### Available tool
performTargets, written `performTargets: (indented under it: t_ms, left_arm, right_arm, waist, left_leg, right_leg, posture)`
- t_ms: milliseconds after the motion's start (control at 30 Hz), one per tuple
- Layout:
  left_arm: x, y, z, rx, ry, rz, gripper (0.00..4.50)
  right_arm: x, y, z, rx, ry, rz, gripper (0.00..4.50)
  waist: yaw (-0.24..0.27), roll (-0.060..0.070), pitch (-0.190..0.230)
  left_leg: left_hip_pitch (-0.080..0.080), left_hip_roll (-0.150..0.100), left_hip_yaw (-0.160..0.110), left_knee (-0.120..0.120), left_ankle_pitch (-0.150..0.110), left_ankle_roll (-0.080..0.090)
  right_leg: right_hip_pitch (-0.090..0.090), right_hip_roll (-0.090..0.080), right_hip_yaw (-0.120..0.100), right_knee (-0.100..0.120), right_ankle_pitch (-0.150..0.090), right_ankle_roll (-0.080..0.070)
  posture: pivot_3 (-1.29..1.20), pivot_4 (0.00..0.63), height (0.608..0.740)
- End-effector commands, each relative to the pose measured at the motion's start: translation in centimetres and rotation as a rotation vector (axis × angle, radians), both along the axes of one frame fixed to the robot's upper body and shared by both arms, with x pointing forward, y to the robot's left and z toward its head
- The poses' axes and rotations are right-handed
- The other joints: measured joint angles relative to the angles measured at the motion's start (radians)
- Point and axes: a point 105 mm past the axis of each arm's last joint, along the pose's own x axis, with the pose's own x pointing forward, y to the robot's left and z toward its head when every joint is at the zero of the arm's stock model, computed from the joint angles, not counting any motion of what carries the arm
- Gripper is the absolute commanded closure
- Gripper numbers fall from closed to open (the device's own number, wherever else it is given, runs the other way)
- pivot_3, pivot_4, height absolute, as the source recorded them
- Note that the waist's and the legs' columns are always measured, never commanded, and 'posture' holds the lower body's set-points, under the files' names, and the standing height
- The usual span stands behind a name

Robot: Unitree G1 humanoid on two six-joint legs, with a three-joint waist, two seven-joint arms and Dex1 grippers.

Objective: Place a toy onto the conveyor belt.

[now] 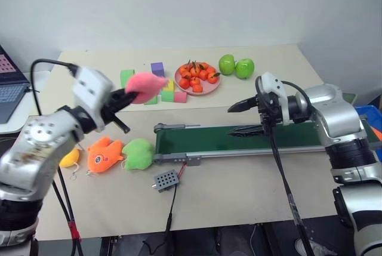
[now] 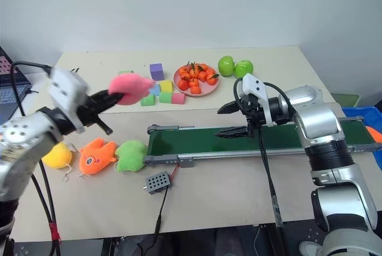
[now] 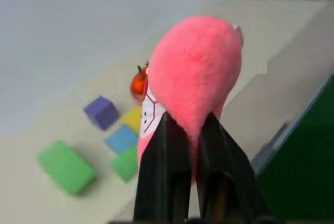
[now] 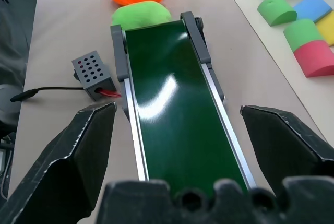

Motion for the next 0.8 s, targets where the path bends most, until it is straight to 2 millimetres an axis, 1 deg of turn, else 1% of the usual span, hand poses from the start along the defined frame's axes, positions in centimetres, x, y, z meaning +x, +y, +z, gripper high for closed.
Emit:
performTargets:
  t_ms: [33,67,100,133,233,400,500,567,633,700,800]
  left_arm:
    - [-0.4,-1.3,-0.2,0.351,-0.287,-0.070,4.43]
    - [-0.7,-1.6,-1.1,0.484,-0.351,-0.116,4.43]
    - [-0.7,-1.8,-1.8,0.567,-0.394,-0.148,4.43]
    - [-0.7,-2.0,-2.2,0.604,-0.429,-0.163,4.43]
    - [-0.9,-3.1,-2.6,0.665,-0.543,-0.218,4.43]
    - [-1.1,-4.7,-3.3,0.687,-0.621,-0.261,4.43]
    - [-1.1,-5.3,-3.9,0.689,-0.627,-0.277,4.43]
    - [-0.9,-5.4,-4.8,0.684,-0.596,-0.293,4.43]
    - [-0.5,-5.9,-6.2,0.710,-0.566,-0.319,4.43]
    - [-0.2,-6.1,-7.0,0.726,-0.548,-0.341,4.43]
    - [0.2,-5.8,-8.3,0.752,-0.491,-0.353,4.43]
  right_arm:
    - [-0.2,-0.6,1.4,0.012,-0.069,-0.019,0.00]
    - [-0.2,-0.7,1.4,0.013,-0.071,-0.026,0.00]
    - [-0.2,-0.8,1.4,0.014,-0.073,-0.032,0.00]
    - [-0.2,-0.9,1.4,0.016,-0.074,-0.038,0.00]
    - [-0.3,-1.1,1.4,0.017,-0.080,-0.053,0.00]
    - [-0.4,-1.5,1.6,0.020,-0.091,-0.074,0.00]
    - [-0.6,-1.8,1.6,0.020,-0.091,-0.087,0.00]
    - [-0.6,-1.7,1.7,0.029,-0.087,-0.100,0.00]
    - [-0.9,-1.5,1.6,0.039,-0.082,-0.098,0.00]
    - [-1.1,-1.5,1.6,0.042,-0.078,-0.101,0.00]
    - [-1.4,-1.7,1.8,0.047,-0.067,-0.117,0.00]
  waist:
    - [0.004,0.000,0.000]
    - [0.004,0.000,0.000]
    - [0.005,0.000,0.000]
    - [0.006,0.000,0.000]
    - [0.008,0.001,0.000]
    - [0.008,0.001,0.000]
    - [0.008,0.001,0.000]
    - [0.008,0.001,0.000]
    - [0.008,0.001,0.000]
    - [0.007,0.001,0.000]
    - [0.006,0.001,0.000]
  left_leg:
    - [-0.001,0.000,0.001,0.000,0.000,0.000]
    - [-0.001,0.001,0.001,0.000,0.000,0.000]
    - [-0.001,0.001,0.002,0.000,0.000,0.000]
    - [-0.001,0.001,0.002,0.000,0.000,0.000]
    - [-0.002,0.001,0.003,0.000,-0.001,0.002]
    - [-0.003,0.001,0.002,0.001,-0.002,0.003]
    - [-0.004,0.001,0.002,0.003,-0.002,0.004]
    - [-0.005,0.001,0.002,0.004,-0.002,0.004]
    - [-0.005,0.001,0.002,0.004,-0.002,0.004]
    - [-0.004,0.001,0.003,0.004,-0.002,0.004]
    - [-0.004,0.001,0.003,0.004,-0.002,0.005]
  right_leg:
    - [0.000,0.000,-0.001,-0.001,0.000,0.000]
    - [0.000,0.000,-0.001,-0.001,0.000,0.000]
    - [0.000,0.000,-0.001,-0.001,0.000,0.000]
    - [0.000,0.000,-0.001,-0.001,0.000,0.000]
    - [0.000,0.000,-0.001,-0.002,0.001,0.001]
    - [-0.001,0.000,-0.002,-0.002,0.001,0.002]
    - [-0.001,0.000,-0.002,-0.002,0.001,0.002]
    - [-0.001,0.000,-0.002,-0.002,0.002,0.003]
    - [-0.001,0.000,-0.002,-0.002,0.002,0.003]
    - [0.000,0.000,-0.002,-0.001,0.002,0.003]
    - [0.000,0.000,-0.002,-0.002,0.002,0.003]
  posture:
    - [0.00,0.150,0.739]
    - [0.00,0.150,0.739]
    - [0.00,0.150,0.739]
    - [0.00,0.150,0.739]
    - [0.00,0.150,0.739]
    - [0.00,0.150,0.739]
    - [0.00,0.150,0.739]
    - [0.00,0.150,0.739]
    - [0.00,0.150,0.739]
    - [0.00,0.150,0.739]
    - [0.00,0.150,0.739]
